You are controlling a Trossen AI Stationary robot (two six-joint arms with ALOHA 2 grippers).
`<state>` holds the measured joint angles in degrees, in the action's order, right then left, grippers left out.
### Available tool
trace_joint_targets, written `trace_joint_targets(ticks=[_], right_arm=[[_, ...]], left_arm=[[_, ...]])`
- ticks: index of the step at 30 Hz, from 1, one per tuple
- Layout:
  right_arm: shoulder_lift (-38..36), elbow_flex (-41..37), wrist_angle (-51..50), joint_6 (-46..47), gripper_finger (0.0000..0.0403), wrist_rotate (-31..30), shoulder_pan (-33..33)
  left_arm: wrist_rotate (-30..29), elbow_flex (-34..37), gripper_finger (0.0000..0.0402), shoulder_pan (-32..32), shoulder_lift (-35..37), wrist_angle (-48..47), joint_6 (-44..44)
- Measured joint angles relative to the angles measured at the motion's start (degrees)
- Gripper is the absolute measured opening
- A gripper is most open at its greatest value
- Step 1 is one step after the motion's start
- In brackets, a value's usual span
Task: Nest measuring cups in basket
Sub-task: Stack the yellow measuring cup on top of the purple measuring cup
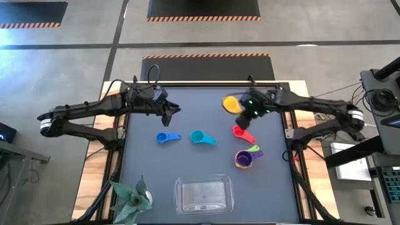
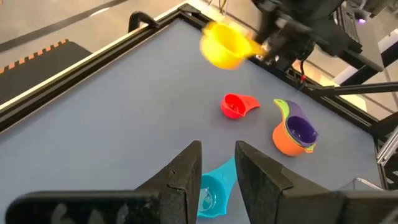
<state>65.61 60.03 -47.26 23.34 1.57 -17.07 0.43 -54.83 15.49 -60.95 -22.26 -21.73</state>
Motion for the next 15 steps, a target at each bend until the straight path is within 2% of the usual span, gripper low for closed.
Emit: trace_joint_targets(ticks=[10, 15], right_arm=[[-11.4, -0.18, -13.34, -0.58, 0.0121, 1.93, 17.55], [-12.74, -1.27, -13.83, -9.25, 0.0121, 1.92, 26.57]], left_arm=[[0.01, 3.11, 0.0079, 0.02, -0.16, 6.76, -0.95], [0.02, 3.19, 0.0079, 0.06, -0.81, 7.91, -1.88]])
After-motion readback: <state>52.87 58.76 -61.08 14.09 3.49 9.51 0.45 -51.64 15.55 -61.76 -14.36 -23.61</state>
